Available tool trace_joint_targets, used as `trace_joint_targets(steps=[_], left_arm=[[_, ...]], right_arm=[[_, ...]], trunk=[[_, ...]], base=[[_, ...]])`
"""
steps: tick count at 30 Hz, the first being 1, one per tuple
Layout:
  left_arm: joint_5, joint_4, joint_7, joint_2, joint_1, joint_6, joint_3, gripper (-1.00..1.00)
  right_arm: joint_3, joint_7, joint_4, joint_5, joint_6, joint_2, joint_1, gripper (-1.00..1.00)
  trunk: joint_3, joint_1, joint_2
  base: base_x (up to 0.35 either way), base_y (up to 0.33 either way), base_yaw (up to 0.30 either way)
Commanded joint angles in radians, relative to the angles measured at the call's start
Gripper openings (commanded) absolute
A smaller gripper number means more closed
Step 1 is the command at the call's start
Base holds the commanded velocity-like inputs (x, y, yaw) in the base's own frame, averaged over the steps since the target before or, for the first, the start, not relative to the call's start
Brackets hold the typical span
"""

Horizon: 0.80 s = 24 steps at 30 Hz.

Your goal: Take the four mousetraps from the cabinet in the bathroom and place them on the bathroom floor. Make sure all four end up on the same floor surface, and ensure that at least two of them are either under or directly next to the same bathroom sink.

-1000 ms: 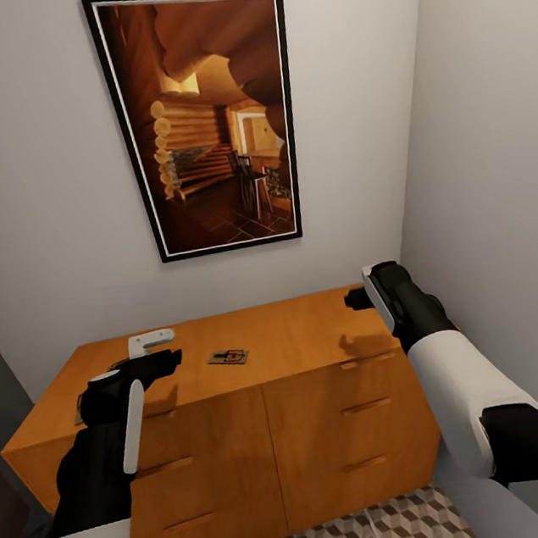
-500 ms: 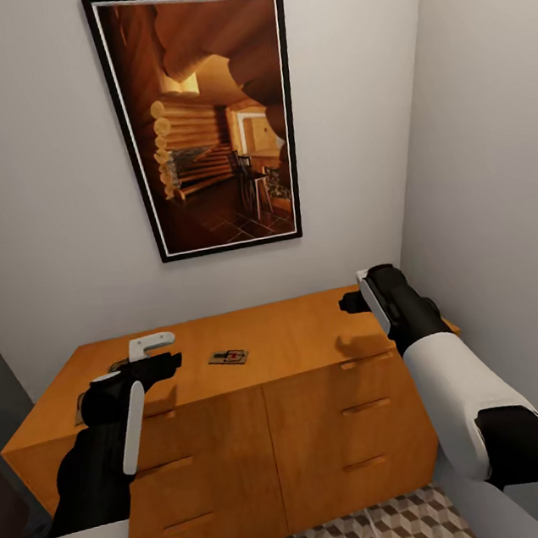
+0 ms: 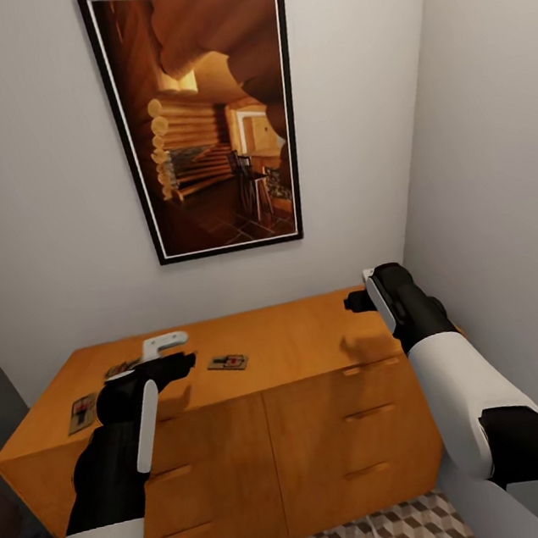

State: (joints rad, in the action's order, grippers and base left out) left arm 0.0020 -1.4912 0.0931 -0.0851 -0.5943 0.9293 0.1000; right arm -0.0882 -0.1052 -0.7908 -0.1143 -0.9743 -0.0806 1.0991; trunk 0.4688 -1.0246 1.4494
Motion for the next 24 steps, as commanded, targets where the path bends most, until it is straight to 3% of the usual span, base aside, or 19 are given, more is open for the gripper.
trace_joint_targets(steps=[1,16,24], left_arm=[[0.001,-0.001,0.002,-0.001,-0.001,0.004,0.001,1.00],[0.001,-0.001,0.001,-0.005,-0.001,0.003,-0.002,1.00],[0.001,0.000,0.000,-0.006,-0.001,0.003,-0.002,1.00]], right_arm=[[-0.004,0.005,-0.002,-0.010,-0.004,-0.001,0.001,1.00],[-0.005,0.007,-0.004,-0.011,0.001,0.011,0.001,1.00],[-0.005,0.005,-0.002,-0.013,0.002,0.013,0.001,1.00]], trunk=[[0.001,0.000,0.001],[0.001,0.000,0.001],[0.001,0.000,0.001]], base=[[0.251,0.000,0.000],[0.299,0.000,0.000],[0.126,0.000,0.000]])
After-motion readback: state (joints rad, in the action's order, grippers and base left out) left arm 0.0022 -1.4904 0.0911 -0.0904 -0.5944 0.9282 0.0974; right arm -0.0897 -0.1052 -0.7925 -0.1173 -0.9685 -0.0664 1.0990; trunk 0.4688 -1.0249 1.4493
